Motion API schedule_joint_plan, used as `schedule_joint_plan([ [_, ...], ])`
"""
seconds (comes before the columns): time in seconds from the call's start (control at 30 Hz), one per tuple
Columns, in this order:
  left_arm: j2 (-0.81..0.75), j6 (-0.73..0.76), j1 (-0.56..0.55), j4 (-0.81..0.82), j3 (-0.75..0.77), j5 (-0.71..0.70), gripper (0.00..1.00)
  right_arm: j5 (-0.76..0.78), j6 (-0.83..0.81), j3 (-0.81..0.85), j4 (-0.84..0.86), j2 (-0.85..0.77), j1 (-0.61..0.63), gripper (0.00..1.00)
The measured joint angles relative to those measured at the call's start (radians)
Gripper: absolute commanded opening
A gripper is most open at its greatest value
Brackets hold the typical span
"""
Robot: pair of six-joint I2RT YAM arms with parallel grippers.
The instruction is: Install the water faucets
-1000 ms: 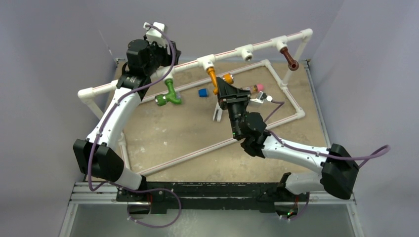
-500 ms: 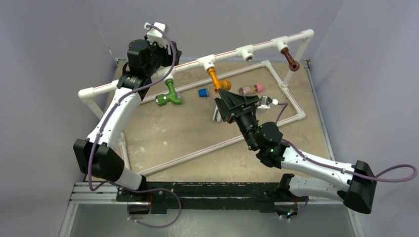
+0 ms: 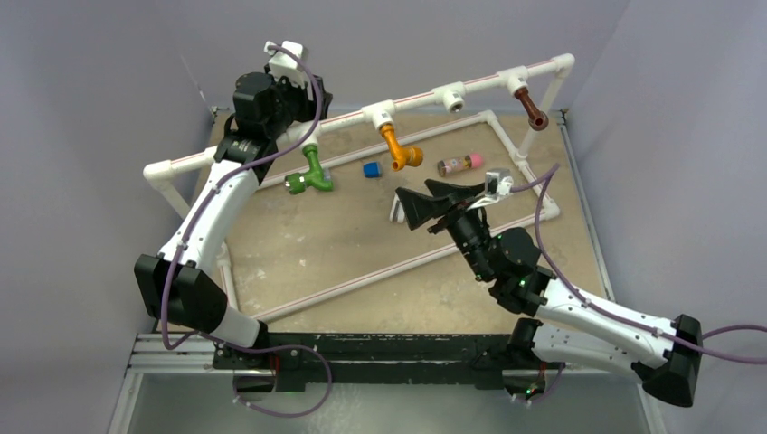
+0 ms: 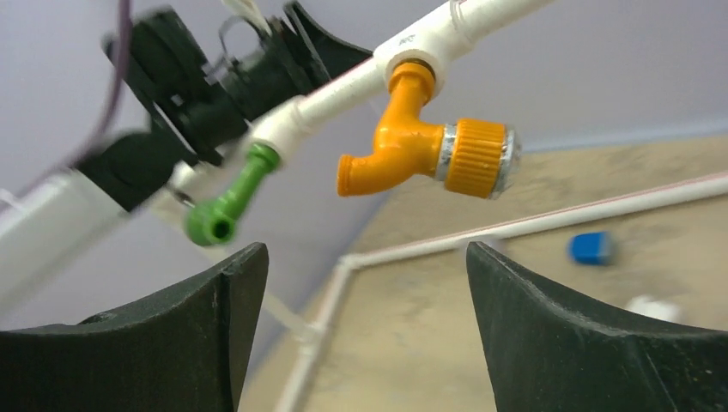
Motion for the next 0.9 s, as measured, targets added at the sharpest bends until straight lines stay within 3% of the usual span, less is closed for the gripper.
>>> schedule_joint_plan([
  [0.3, 0.001, 0.0, -0.001, 0.0, 0.0, 0.0, 0.65, -0.039, -0.862, 0.0, -0.01, -0.01, 0.0, 0.9],
  [0.57, 0.001, 0.0, -0.001, 0.0, 0.0, 0.0, 0.65, -0.111, -1.494, 0.0, 0.145, 0.082, 0.0, 0.91],
  [0.73, 0.001, 0.0, -0.001, 0.0, 0.0, 0.0, 0.65, -0.144, -1.721, 0.003, 0.219, 0.19, 0.0, 0.91],
  [0.9, 0.001, 0.0, -0.001, 0.0, 0.0, 0.0, 0.65, -0.148, -1.82, 0.021, 0.289, 0.294, 0.0, 0.89],
])
